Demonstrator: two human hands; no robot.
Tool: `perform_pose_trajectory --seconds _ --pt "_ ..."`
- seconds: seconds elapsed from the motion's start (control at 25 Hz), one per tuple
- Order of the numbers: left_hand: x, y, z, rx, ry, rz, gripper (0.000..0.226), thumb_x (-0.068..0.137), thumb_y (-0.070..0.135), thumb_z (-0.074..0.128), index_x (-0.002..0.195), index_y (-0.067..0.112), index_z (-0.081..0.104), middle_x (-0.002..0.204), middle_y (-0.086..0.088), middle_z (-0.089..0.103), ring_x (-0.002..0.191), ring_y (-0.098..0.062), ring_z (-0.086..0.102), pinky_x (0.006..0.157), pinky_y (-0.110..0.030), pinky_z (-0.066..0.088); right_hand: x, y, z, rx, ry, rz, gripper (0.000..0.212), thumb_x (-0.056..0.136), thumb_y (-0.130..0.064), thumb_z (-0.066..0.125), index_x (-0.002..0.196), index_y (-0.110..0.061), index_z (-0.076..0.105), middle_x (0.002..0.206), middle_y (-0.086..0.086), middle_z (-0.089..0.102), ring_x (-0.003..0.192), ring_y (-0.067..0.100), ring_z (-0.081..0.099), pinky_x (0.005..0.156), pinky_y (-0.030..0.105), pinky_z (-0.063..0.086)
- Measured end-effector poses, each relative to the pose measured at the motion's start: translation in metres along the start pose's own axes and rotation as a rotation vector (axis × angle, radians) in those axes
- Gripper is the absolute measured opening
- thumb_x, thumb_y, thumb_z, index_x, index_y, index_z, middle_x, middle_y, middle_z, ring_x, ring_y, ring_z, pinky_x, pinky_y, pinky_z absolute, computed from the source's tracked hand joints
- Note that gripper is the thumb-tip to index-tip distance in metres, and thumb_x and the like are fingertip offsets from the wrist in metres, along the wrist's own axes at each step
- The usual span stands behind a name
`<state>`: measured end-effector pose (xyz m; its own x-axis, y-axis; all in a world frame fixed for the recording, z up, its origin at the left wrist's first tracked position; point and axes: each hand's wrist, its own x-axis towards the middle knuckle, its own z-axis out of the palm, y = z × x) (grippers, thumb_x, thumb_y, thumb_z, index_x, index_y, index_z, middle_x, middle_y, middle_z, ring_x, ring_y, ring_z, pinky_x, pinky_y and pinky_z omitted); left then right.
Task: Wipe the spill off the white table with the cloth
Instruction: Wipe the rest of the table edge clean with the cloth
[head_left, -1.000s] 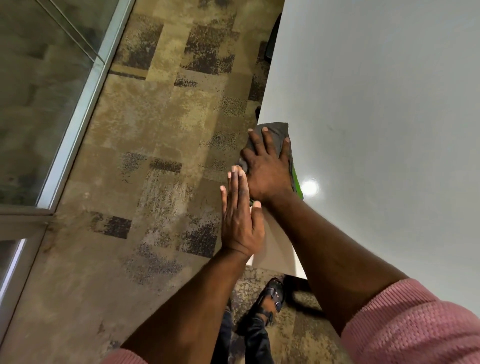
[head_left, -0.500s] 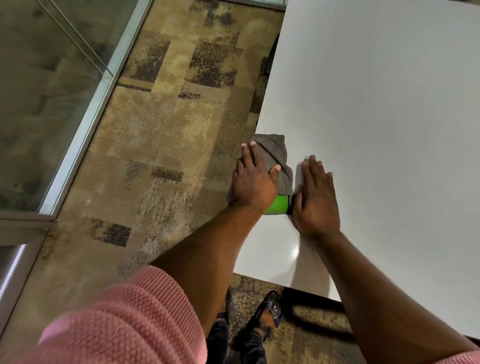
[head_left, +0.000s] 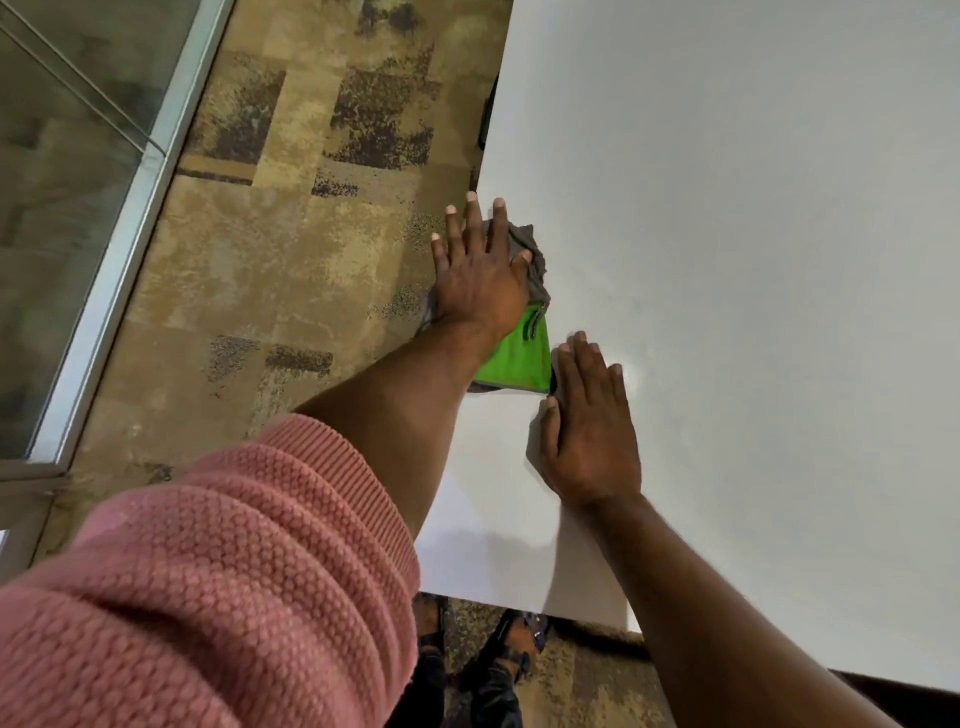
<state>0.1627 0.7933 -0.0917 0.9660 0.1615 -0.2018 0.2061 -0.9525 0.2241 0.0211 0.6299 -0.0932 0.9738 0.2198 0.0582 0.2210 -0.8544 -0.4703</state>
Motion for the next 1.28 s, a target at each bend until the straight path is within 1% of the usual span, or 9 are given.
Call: perform_pose_trajectory --seconds 0.12,0.2,0.28,0.4,0.52,0.84,0.96,1.12,1.28 --pt "0.008 0.003 -0.009 -0.022 0.128 0.002 0.071 0.107 0.045 0.043 0.164 0.012 0.019 0.172 -0.014 0.016 0.160 -0.033 0.014 0.129 -0.049 0.014 -0.002 0.001 0.005 -0.006 0.032 -0.010 0.060 0.097 -0.015 0.050 0.154 0.004 0.044 0.165 0.020 0.037 0.155 0.035 0.034 0.127 0.055 0.023" --pt "-0.002 0.003 -0.010 -0.080 0.245 -0.007 0.055 0.102 0.041 0.053 0.147 0.011 0.049 0.154 -0.013 0.048 0.144 -0.032 0.042 0.117 -0.043 0.030 -0.002 0.002 0.006 0.003 0.040 -0.013 0.060 0.097 -0.016 0.050 0.154 0.003 0.044 0.165 0.019 0.037 0.155 0.034 0.034 0.127 0.055 0.024" --pt "-0.018 0.003 -0.002 -0.109 0.278 0.012 0.046 0.102 0.039 0.051 0.138 0.009 0.057 0.144 -0.012 0.057 0.136 -0.031 0.050 0.112 -0.041 0.035 -0.002 0.002 0.005 0.002 0.042 -0.007 0.060 0.097 -0.016 0.050 0.154 0.003 0.045 0.165 0.019 0.038 0.155 0.033 0.034 0.127 0.055 0.024" --pt "-0.030 0.003 0.015 -0.049 0.131 0.016 0.060 0.108 0.038 0.034 0.161 0.010 0.030 0.169 -0.010 0.029 0.158 -0.029 0.023 0.127 -0.046 0.020 -0.002 0.003 0.005 -0.004 0.038 -0.001 0.059 0.097 -0.016 0.051 0.153 0.002 0.046 0.165 0.019 0.039 0.155 0.033 0.034 0.127 0.055 0.025" --pt "-0.019 0.000 0.018 -0.007 0.078 0.025 0.064 0.109 0.040 0.027 0.166 0.013 0.014 0.174 -0.007 0.013 0.161 -0.028 0.010 0.129 -0.051 0.015 -0.003 0.002 0.006 -0.019 0.035 0.003 0.059 0.098 -0.017 0.051 0.153 0.002 0.046 0.165 0.018 0.039 0.155 0.033 0.034 0.127 0.054 0.024" --pt "-0.023 -0.007 0.020 -0.037 0.084 -0.044 0.066 0.109 0.042 0.029 0.165 0.011 0.014 0.174 -0.011 0.011 0.154 -0.037 0.026 0.120 -0.049 0.035 -0.010 -0.003 0.007 -0.013 0.024 -0.006 0.060 0.098 -0.018 0.051 0.154 0.003 0.044 0.166 0.019 0.037 0.156 0.033 0.033 0.128 0.053 0.021" --pt "-0.058 -0.013 0.027 -0.047 0.109 -0.125 0.067 0.108 0.041 0.030 0.165 0.009 0.013 0.173 -0.013 0.014 0.146 -0.035 0.038 0.108 -0.048 0.045 -0.012 -0.003 0.009 -0.034 -0.020 -0.015 0.061 0.100 -0.021 0.049 0.157 0.001 0.041 0.168 0.019 0.033 0.158 0.033 0.028 0.129 0.052 0.017" --pt "-0.117 -0.016 0.037 -0.039 0.109 -0.154 0.066 0.108 0.039 0.026 0.163 0.005 0.017 0.170 -0.018 0.023 0.139 -0.034 0.047 0.107 -0.044 0.044 -0.012 0.002 0.007 -0.091 -0.068 -0.034 0.063 0.104 -0.021 0.046 0.162 -0.002 0.030 0.172 0.017 0.023 0.161 0.031 0.019 0.131 0.048 0.011" --pt "-0.181 -0.024 0.046 -0.070 0.115 -0.200 0.065 0.106 0.037 0.029 0.162 0.005 0.023 0.167 -0.017 0.030 0.132 -0.034 0.052 0.099 -0.044 0.049 -0.014 0.001 0.007 -0.093 -0.064 -0.073 0.062 0.105 -0.021 0.040 0.162 0.000 0.027 0.171 0.020 0.023 0.160 0.033 0.020 0.130 0.051 0.012"
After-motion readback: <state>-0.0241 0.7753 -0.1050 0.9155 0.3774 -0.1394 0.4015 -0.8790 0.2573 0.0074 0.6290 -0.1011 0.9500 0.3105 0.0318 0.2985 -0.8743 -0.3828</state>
